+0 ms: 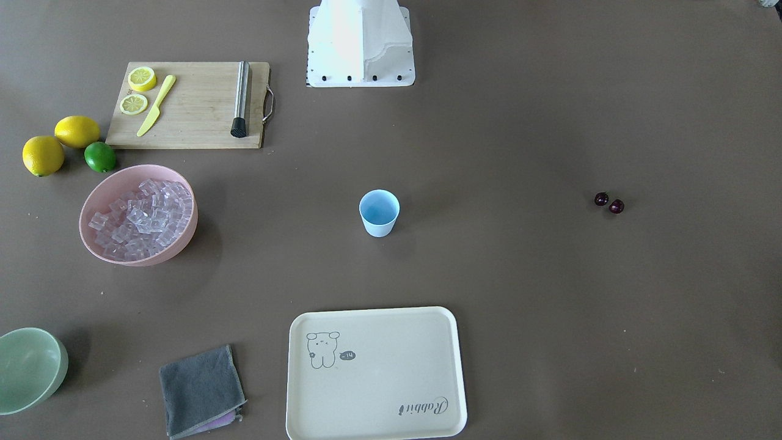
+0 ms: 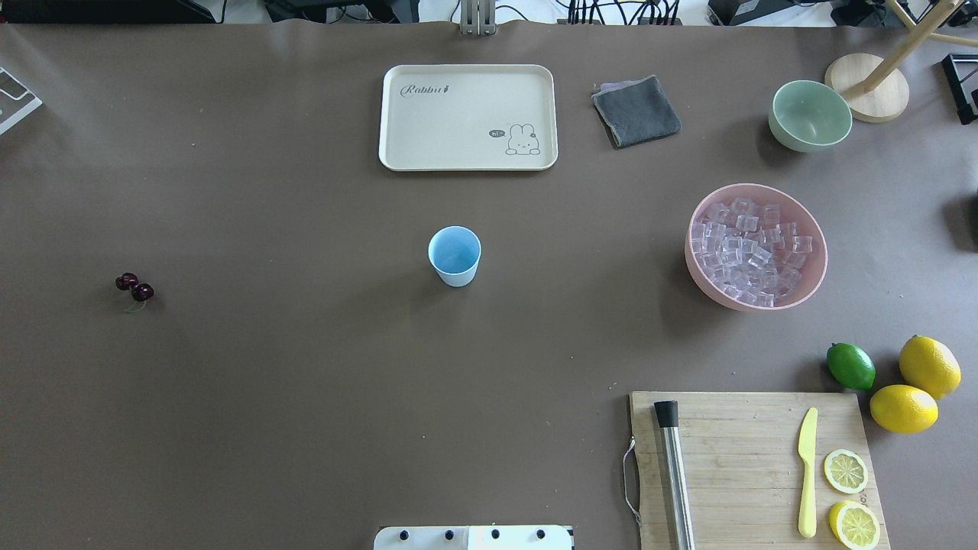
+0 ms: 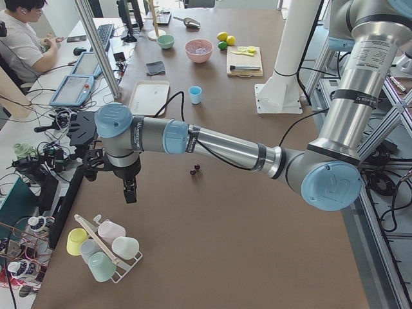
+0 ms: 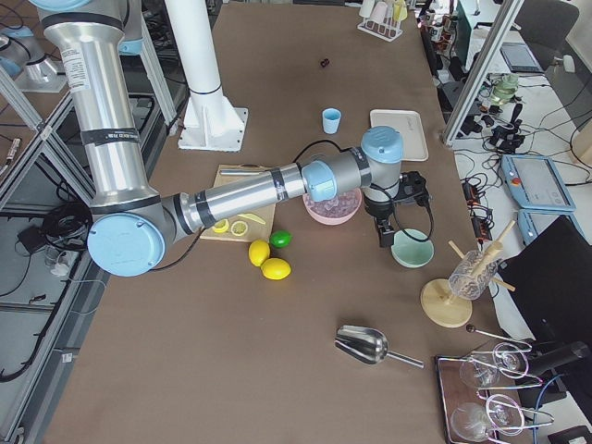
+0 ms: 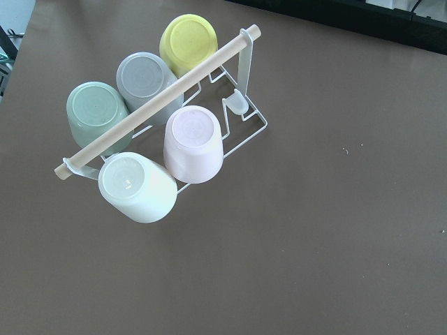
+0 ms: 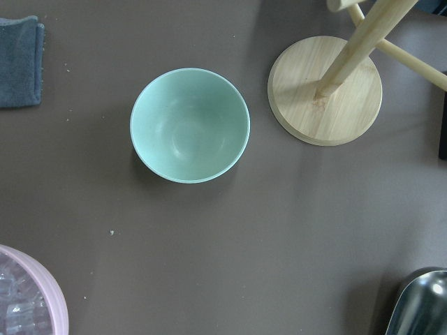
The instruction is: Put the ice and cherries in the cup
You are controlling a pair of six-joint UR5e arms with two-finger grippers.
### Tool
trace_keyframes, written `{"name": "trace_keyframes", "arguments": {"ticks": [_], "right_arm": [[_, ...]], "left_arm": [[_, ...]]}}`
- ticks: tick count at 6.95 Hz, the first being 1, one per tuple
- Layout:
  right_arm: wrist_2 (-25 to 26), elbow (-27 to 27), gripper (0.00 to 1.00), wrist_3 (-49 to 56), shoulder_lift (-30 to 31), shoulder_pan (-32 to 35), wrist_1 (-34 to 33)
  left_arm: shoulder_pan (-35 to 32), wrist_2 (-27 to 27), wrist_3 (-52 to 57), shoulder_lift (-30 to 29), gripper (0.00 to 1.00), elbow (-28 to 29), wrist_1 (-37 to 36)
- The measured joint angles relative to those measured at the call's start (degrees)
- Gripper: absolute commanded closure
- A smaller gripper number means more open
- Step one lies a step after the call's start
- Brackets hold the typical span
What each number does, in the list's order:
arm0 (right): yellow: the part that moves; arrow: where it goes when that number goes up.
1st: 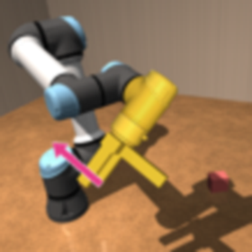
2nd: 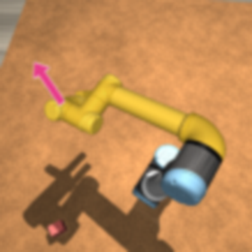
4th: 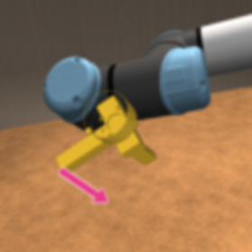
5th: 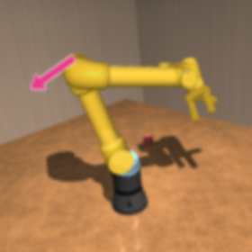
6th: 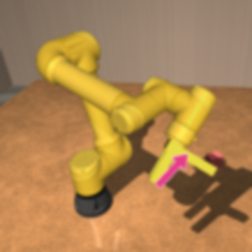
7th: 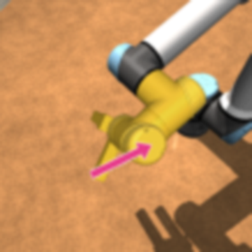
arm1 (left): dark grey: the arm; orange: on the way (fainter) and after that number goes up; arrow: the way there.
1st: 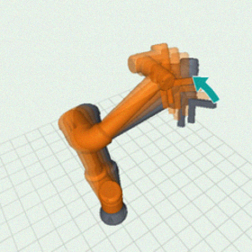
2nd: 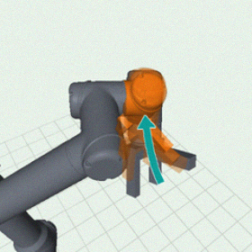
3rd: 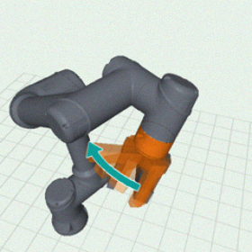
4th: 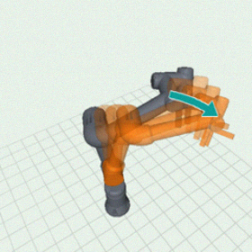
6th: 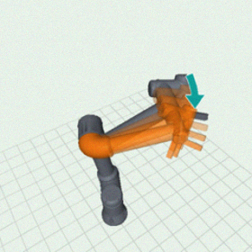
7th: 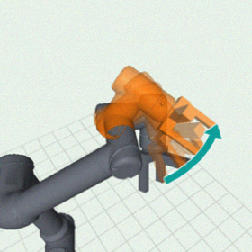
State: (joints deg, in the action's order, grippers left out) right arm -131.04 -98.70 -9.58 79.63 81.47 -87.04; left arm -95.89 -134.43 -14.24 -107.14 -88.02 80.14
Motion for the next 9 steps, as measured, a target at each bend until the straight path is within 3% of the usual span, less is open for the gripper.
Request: {"name": "trace_keyframes", "arguments": {"ticks": [9], "right_arm": [[-0.12,-0.73,0.00,-0.06,0.68,-0.01,0.73]], "left_arm": [[-0.08,4.35,-0.30,1.64,0.02,-2.90,2.88]]}}
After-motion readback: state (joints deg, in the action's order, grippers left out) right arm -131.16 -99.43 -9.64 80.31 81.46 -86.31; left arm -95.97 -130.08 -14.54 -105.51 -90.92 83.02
